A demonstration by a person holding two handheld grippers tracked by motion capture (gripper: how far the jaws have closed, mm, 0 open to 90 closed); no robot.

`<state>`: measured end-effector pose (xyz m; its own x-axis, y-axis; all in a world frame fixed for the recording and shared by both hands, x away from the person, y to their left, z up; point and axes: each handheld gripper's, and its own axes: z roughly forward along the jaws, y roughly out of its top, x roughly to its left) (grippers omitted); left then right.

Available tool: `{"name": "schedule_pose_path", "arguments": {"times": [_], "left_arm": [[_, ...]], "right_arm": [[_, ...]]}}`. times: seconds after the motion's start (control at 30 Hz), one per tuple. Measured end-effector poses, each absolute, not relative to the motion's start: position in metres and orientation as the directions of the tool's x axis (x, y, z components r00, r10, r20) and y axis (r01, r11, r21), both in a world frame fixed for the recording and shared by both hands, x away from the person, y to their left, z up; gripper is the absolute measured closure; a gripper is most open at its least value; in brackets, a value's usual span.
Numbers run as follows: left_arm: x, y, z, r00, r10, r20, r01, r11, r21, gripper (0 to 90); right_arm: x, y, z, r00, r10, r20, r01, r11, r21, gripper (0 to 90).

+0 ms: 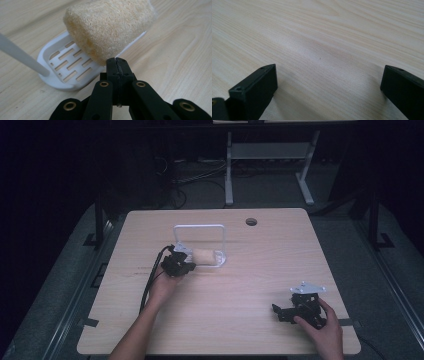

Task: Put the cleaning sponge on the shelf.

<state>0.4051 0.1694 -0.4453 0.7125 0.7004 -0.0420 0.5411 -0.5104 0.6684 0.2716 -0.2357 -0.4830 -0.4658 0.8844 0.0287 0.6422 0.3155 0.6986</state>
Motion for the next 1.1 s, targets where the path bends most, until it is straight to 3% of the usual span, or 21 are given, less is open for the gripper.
{"name": "schedule_pose_path", "arguments": {"times": [0.3, 0.57, 0.77, 0.93, 1.1], "left_arm": [[0.404, 0.167, -0.446, 0.716, 0.697, -0.044, 0.542, -0.515, 0.665, 89.3], [0.395, 0.167, -0.437, 0.729, 0.683, -0.055, 0.531, -0.512, 0.675, 81.8], [0.388, 0.171, -0.431, 0.726, 0.686, -0.048, 0.530, -0.514, 0.674, 68.3], [0.383, 0.178, -0.429, 0.707, 0.705, -0.053, 0.542, -0.492, 0.681, 49.9], [0.374, 0.185, -0.428, 0.695, 0.716, -0.064, 0.552, -0.476, 0.685, 38.5]], "right_arm": [[0.272, -0.236, -0.483, -0.466, 0.884, 0.029, 0.642, 0.315, 0.699, 0.7], [0.272, -0.236, -0.483, -0.466, 0.884, 0.029, 0.642, 0.315, 0.699, 0.7], [0.272, -0.236, -0.483, -0.466, 0.884, 0.029, 0.642, 0.315, 0.699, 0.7], [0.272, -0.236, -0.483, -0.466, 0.884, 0.029, 0.642, 0.316, 0.699, 0.7], [0.272, -0.236, -0.483, -0.466, 0.884, 0.029, 0.642, 0.315, 0.699, 0.7]]}}
